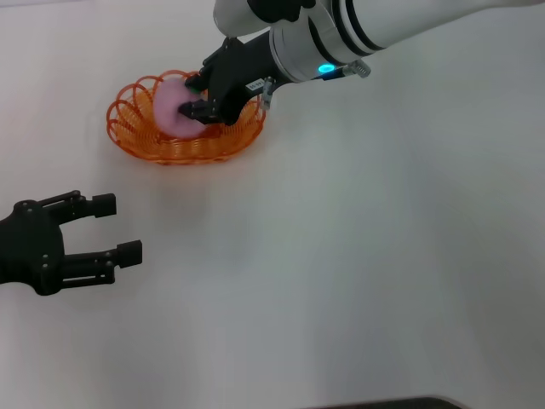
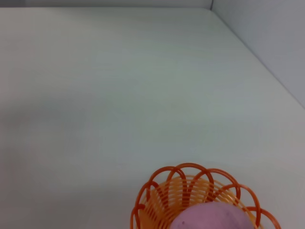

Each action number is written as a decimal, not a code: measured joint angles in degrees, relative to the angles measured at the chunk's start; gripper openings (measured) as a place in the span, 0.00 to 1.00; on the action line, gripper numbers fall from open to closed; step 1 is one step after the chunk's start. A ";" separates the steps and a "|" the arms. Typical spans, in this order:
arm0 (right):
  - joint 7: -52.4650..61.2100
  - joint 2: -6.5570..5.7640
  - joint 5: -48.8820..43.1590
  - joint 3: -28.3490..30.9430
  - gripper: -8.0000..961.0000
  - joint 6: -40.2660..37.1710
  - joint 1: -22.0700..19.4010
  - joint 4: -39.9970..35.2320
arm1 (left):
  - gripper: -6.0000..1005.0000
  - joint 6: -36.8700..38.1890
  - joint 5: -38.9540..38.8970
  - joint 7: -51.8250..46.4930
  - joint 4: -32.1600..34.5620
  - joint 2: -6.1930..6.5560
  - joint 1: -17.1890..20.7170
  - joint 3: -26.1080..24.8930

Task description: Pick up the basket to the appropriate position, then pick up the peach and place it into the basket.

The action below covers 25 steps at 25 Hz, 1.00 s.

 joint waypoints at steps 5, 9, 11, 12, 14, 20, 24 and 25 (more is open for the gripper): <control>-0.18 0.00 0.55 0.00 0.34 0.08 0.01 0.06 | 0.89 0.17 0.03 -0.16 0.00 0.00 0.00 0.32; -0.19 0.00 0.80 0.00 0.45 -0.02 0.02 0.08 | 0.89 0.27 0.05 -0.25 0.00 0.00 0.00 0.46; -0.18 0.00 1.21 0.00 0.56 -0.02 0.02 0.07 | 0.89 0.32 0.05 -0.26 0.00 0.00 0.00 0.47; -0.18 -0.04 1.49 0.00 0.61 -0.12 -0.01 0.07 | 0.89 0.33 0.05 -0.26 0.00 0.00 0.00 0.49; -0.19 -0.24 2.37 0.10 0.66 -0.81 -0.33 -0.28 | 0.89 0.36 0.05 -0.27 0.00 0.00 0.00 0.54; -2.91 -1.29 8.10 7.31 0.68 -10.99 -4.45 -6.02 | 0.89 0.36 -0.16 -0.27 0.00 0.00 0.00 1.12; -2.62 -2.22 7.76 15.12 0.68 -20.99 -7.11 -10.58 | 0.89 0.36 -0.43 -0.27 0.19 -0.04 0.00 1.67; -2.60 -2.52 7.76 16.52 0.68 -23.20 -7.73 -11.36 | 0.89 0.36 -0.44 -0.27 0.25 -0.07 0.00 1.69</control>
